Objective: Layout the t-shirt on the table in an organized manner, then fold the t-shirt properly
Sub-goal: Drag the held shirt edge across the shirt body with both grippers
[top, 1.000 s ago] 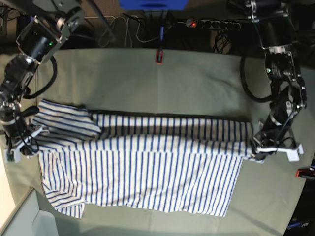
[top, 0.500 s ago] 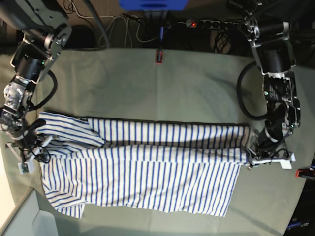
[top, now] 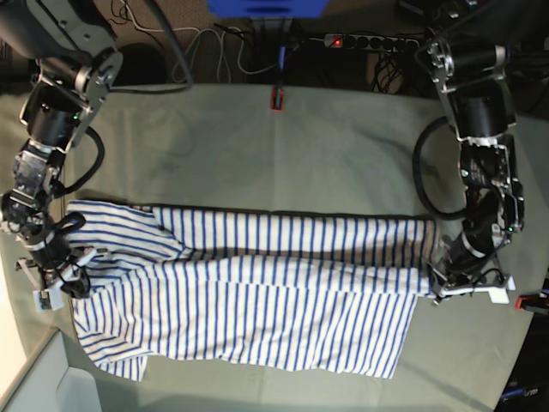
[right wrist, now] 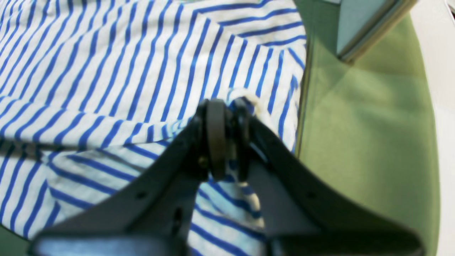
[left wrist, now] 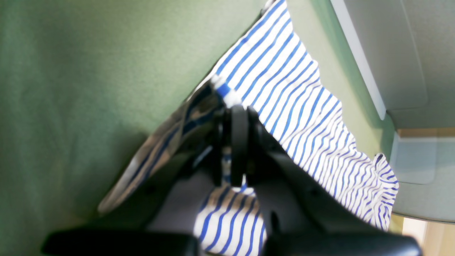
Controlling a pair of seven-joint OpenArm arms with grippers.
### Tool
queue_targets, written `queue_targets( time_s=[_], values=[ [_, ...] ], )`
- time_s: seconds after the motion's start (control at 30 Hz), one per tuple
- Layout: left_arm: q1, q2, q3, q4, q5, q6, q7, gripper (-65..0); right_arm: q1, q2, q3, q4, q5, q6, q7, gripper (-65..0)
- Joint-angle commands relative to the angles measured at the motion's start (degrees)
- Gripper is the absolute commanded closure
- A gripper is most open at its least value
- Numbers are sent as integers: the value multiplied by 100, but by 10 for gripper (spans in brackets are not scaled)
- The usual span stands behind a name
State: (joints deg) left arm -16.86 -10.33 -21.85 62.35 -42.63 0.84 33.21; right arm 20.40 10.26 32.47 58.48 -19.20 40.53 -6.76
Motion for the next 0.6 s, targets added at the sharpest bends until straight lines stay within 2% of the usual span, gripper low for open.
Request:
queue_targets(
  time_s=[0.0,0.1,0.2,0.27,0.37,0.47,0.57],
  values=[
    [-155,-62,0,99,-49,-71,-73,-46,153,103,2,99,96,-53,171,-125],
    [-129,-62,0,99,-75,-71,-64,-187,153,147,2,99,96,-53,171,-251],
    [-112,-62,0,170,-93,-71,-64,-333,153,156,45,126,96,-53,171,-338],
    [-103,-53,-44,178,-93,-71,-64,-434,118,244,45,135,96,-53,171,-365],
    [170,-53,-44,372,-102,-71,-73,-540,-49,279,63,143,96,-53,171,-368],
    [513,-53,-44,486,-75,-71,-108,-584,-225,367,344,143,96,-53,206,-368],
    [618,-53,-26,240,-49,-71,-117,-585,-330,385,547,135,96,-53,215,-369]
  ],
)
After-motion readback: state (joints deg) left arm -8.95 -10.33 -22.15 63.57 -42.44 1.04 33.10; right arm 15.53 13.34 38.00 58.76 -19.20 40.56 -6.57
